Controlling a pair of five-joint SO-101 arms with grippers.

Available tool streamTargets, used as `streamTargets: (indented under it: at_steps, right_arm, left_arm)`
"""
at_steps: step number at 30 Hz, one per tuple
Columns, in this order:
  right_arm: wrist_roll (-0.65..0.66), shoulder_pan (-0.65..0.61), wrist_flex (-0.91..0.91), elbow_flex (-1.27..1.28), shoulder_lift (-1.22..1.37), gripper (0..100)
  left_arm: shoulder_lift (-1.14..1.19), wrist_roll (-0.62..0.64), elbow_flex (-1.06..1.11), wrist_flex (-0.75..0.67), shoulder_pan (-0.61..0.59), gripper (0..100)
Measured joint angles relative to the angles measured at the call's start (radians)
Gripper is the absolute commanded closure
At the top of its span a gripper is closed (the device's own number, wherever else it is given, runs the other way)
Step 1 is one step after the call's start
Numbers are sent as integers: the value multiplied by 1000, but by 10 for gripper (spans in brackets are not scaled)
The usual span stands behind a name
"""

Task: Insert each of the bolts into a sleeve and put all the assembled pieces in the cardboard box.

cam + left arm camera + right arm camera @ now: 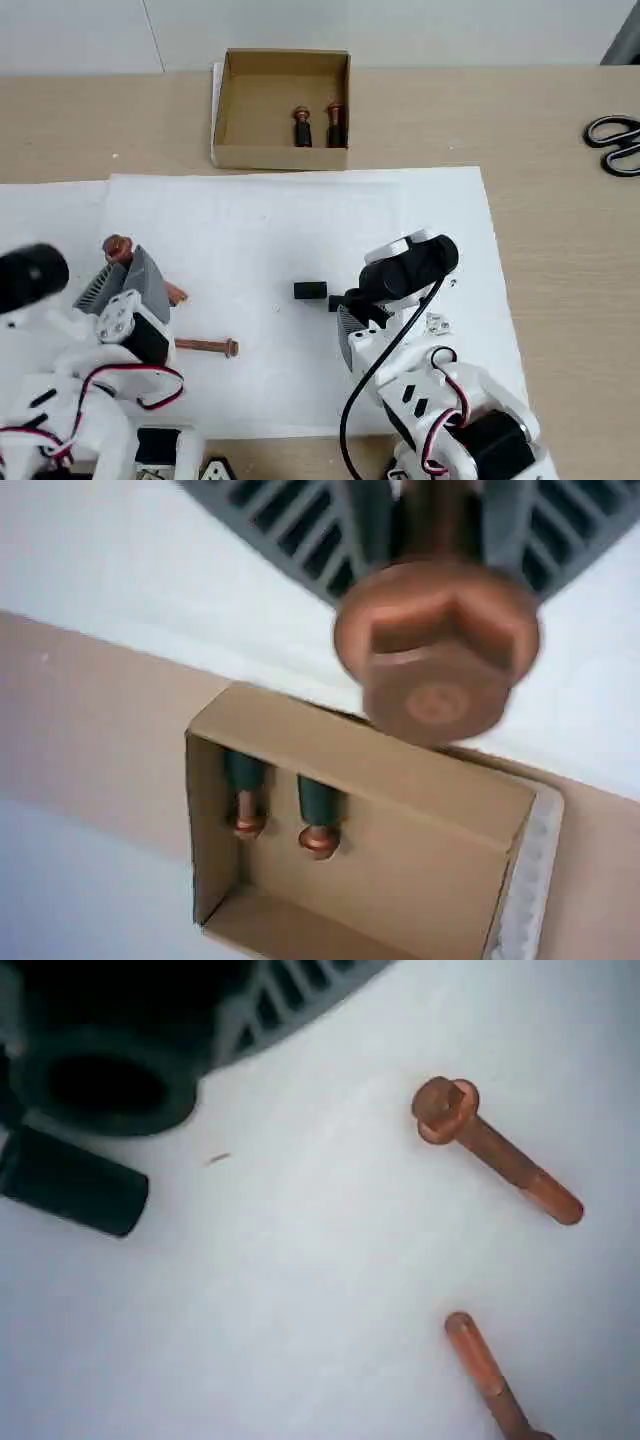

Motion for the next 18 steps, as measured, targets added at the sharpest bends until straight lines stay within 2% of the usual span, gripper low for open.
streamTargets:
  at_steps: [8, 13, 18]
  right_arm:
    - [0, -130, -44, 58, 0, 995]
    - [0, -209, -201, 100, 0, 995]
    - [0, -269, -250, 141, 0, 995]
  left_arm:
    - [-152, 52, 210, -109, 12, 994]
    - [-222, 66, 279, -132, 127, 994]
    - [-282, 83, 313, -144, 204, 994]
